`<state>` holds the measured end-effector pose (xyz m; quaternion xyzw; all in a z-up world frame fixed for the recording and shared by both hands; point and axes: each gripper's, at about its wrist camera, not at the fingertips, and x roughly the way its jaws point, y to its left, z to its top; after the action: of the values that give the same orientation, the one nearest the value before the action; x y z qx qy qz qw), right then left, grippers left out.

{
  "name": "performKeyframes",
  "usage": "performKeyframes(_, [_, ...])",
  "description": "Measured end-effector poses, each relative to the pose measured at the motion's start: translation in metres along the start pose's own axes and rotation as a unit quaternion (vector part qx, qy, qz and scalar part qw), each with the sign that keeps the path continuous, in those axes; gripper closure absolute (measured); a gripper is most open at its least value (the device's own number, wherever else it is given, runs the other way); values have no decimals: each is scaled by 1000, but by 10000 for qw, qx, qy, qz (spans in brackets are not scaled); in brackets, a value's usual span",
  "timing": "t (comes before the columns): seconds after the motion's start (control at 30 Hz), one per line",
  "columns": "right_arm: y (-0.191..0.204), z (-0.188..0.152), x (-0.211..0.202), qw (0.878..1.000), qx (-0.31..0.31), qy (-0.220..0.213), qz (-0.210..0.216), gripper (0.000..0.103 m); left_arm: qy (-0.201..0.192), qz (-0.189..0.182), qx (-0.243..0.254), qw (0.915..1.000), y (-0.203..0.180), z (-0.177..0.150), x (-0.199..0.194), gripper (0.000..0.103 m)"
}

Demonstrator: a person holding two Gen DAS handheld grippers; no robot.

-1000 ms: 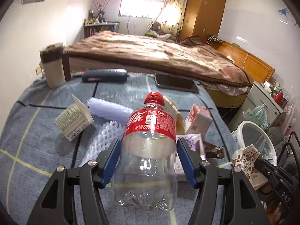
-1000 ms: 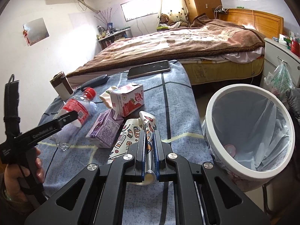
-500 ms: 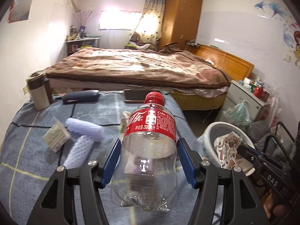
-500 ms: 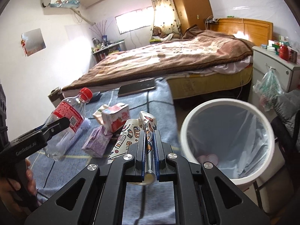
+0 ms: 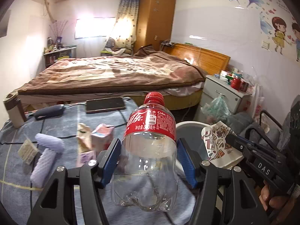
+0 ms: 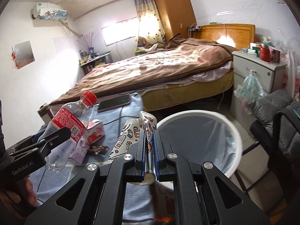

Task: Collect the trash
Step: 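Lift the paper cup and the bottle and carry both toward the white bin, then open the right tool over the bin while the left tool releases the bottle into it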

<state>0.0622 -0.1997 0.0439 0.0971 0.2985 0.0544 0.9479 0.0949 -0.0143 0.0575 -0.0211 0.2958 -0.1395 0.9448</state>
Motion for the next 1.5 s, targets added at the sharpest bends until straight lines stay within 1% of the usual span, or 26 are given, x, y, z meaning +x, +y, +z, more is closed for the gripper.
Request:
performKeyframes(0.2, [-31, 2, -1, 9994, 120, -7, -313, 93, 158, -295, 181, 9993, -33, -2, 20, 39])
performKeyframes(0.33, [-53, 2, 3, 9982, 244, 66, -543, 93, 355, -606, 180, 9974, -53, -6, 40, 39])
performKeyframes(0.37, [-58, 2, 6, 9979, 255, 106, -590, 93, 420, -635, 170, 9970, -57, -7, 46, 39])
performKeyframes(0.53, [-69, 1, 19, 9966, 201, 278, -756, 93, 664, -700, 244, 9950, -81, -12, 67, 39])
performKeyframes(0.63, [-78, -1, 26, 9956, 182, 400, -827, 93, 726, -618, 352, 9948, -90, -15, 76, 39])
performKeyframes(0.7, [-83, -4, 31, 9948, 168, 484, -886, 93, 815, -662, 365, 9938, -95, -17, 83, 39])
performKeyframes(0.77, [-89, -5, 35, 9944, 238, 577, -857, 93, 891, -661, 401, 9930, -99, -17, 89, 39])
performKeyframes(0.93, [-95, -5, 41, 9928, 204, 716, -940, 93, 1031, -635, 390, 9919, -103, -21, 102, 39])
performKeyframes(1.03, [-97, -5, 43, 9923, 114, 750, -979, 93, 1023, -575, 466, 9920, -106, -22, 104, 39])
performKeyframes(1.1, [-97, -5, 45, 9922, 79, 790, -962, 93, 1064, -602, 454, 9915, -107, -23, 105, 39])
performKeyframes(1.2, [-101, -5, 48, 9910, 108, 815, -1054, 93, 1088, -626, 419, 9912, -106, -22, 107, 39])
performKeyframes(1.27, [-103, -5, 48, 9914, 135, 823, -1010, 88, 1102, -632, 416, 9910, -107, -22, 107, 39])
performKeyframes(1.3, [-103, -5, 47, 9910, 112, 830, -1044, 81, 1110, -632, 418, 9909, -107, -22, 107, 39])
performKeyframes(1.33, [-103, -6, 47, 9909, 103, 822, -1064, 69, 1106, -615, 412, 9911, -107, -22, 107, 39])
performKeyframes(1.37, [-102, -6, 46, 9913, 103, 803, -1036, 63, 1092, -573, 418, 9915, -107, -22, 106, 39])
performKeyframes(1.4, [-102, -6, 44, 9921, 119, 784, -973, 53, 1063, -511, 456, 9920, -108, -22, 105, 39])
performKeyframes(1.43, [-101, -6, 43, 9925, 137, 755, -957, 50, 1053, -489, 479, 9921, -107, -21, 105, 39])
performKeyframes(1.5, [-100, -5, 39, 9926, 138, 710, -978, 50, 1068, -573, 436, 9917, -106, -21, 103, 39])
